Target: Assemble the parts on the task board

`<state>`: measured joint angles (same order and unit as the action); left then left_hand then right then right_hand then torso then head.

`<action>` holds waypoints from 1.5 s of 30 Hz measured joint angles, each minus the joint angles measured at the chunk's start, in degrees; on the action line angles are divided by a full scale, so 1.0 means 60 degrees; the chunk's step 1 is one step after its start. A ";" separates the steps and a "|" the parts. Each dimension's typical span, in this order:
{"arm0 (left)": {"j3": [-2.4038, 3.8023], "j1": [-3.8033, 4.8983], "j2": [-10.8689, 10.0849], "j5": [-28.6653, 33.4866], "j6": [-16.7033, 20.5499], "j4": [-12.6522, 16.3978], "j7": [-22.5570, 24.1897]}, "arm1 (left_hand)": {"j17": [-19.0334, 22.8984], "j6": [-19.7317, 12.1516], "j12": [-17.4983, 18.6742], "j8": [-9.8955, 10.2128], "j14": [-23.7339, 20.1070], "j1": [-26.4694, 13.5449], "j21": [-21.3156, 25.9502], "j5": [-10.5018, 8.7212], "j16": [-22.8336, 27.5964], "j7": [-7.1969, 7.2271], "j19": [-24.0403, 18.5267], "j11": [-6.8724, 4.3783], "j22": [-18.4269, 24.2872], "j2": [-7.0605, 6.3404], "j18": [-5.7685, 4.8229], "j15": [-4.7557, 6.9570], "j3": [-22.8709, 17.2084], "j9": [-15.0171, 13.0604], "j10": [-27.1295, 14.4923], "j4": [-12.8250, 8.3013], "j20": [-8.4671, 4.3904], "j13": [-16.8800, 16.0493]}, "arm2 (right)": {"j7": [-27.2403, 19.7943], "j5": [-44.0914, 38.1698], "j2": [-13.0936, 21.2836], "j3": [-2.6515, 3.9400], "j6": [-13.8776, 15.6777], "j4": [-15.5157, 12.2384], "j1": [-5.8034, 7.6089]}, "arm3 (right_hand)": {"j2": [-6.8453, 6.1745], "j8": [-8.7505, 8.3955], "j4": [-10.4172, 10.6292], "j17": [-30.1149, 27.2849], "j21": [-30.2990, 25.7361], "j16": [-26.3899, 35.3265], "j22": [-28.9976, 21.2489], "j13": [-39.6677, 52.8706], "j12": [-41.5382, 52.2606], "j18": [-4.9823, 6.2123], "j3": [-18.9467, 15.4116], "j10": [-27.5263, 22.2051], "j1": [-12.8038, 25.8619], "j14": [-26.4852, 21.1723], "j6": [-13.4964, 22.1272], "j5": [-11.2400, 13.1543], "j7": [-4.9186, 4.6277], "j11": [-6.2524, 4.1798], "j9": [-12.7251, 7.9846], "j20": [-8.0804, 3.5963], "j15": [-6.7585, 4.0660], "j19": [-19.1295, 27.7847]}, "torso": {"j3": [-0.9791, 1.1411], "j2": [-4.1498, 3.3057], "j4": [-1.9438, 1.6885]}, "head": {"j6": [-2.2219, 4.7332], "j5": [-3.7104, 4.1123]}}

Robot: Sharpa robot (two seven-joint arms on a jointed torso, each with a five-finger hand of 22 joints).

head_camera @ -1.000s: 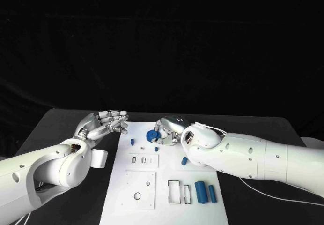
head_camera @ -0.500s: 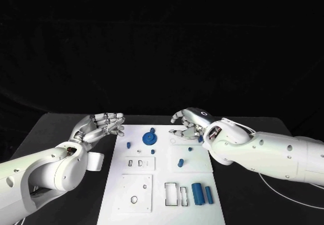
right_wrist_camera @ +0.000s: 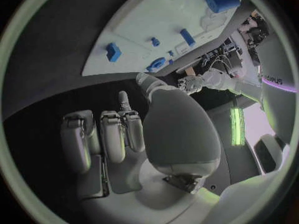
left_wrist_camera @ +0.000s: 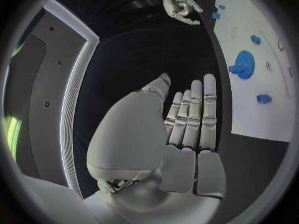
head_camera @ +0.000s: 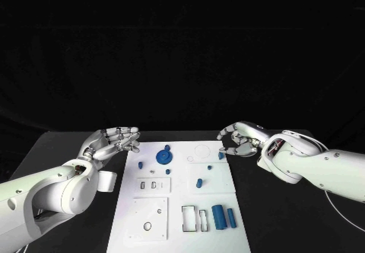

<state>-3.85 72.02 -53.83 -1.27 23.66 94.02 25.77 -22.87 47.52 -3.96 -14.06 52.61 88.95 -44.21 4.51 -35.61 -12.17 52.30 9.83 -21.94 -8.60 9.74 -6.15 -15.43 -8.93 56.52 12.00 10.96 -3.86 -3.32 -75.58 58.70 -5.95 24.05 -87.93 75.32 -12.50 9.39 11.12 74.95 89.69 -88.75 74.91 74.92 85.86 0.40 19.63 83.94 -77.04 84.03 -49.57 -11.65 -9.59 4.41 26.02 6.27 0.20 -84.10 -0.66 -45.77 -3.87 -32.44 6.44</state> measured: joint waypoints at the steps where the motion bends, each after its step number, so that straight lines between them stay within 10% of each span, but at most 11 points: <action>1: 0.0000 0.0000 0.0004 0.0000 -0.0005 -0.0005 0.0000 | 0.0000 0.0000 0.0000 0.0000 0.0000 0.0000 0.0000 0.0000 0.0000 0.0000 0.0000 0.0000 0.0000 0.0000 0.0001 0.0000 0.0000 0.0000 0.0000 0.0000 0.0000 0.0000 | -0.0065 0.0039 0.0043 -0.0003 -0.0055 0.0052 -0.0003 | -0.0019 -0.0048 -0.0032 0.0000 0.0000 0.0000 0.0000 0.0000 0.0000 0.0000 -0.0007 0.0000 -0.0019 0.0000 0.0039 0.0000 -0.0038 0.0000 -0.0015 0.0000 0.0000 0.0000 | 0.0001 0.0000 -0.0003 | -0.0004 0.0012; 45: 0.0000 0.0000 0.0014 -0.0002 -0.0064 -0.0077 0.0001 | 0.0012 0.0000 0.0000 0.0000 -0.0033 0.0000 0.0000 0.0000 0.0000 0.0000 -0.0054 0.0000 0.0003 0.0000 0.0000 -0.0034 -0.0026 0.0000 0.0001 -0.0026 0.0015 0.0000 | -0.0423 0.0515 -0.0647 -0.0077 -0.0623 0.1350 -0.0603 | 0.0083 -0.0053 -0.0219 -0.0004 0.0000 0.0001 0.0004 -0.0002 0.0005 0.0000 0.0251 0.0026 -0.0194 0.0000 -0.0372 0.0000 0.0065 0.0025 0.0008 0.0000 0.0000 0.0000 | -0.0005 0.0005 -0.0037 | -0.0226 -0.0062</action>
<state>-3.86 72.02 -53.74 -1.28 23.28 93.56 25.78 -22.80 47.52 -3.96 -14.06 52.41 88.95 -44.20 4.51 -35.61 -12.17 51.98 9.83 -21.92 -8.60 9.74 -6.35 -15.59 -8.93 56.52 11.84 11.05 -3.86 -5.86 -72.48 54.82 -6.41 20.32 -79.83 71.70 -12.00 9.07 9.80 74.92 89.69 -88.75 74.93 74.91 85.89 0.40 21.14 84.09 -78.21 84.03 -51.81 -11.65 -9.21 4.56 26.07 6.27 0.20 -84.09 -0.69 -45.74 -4.09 -33.79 6.06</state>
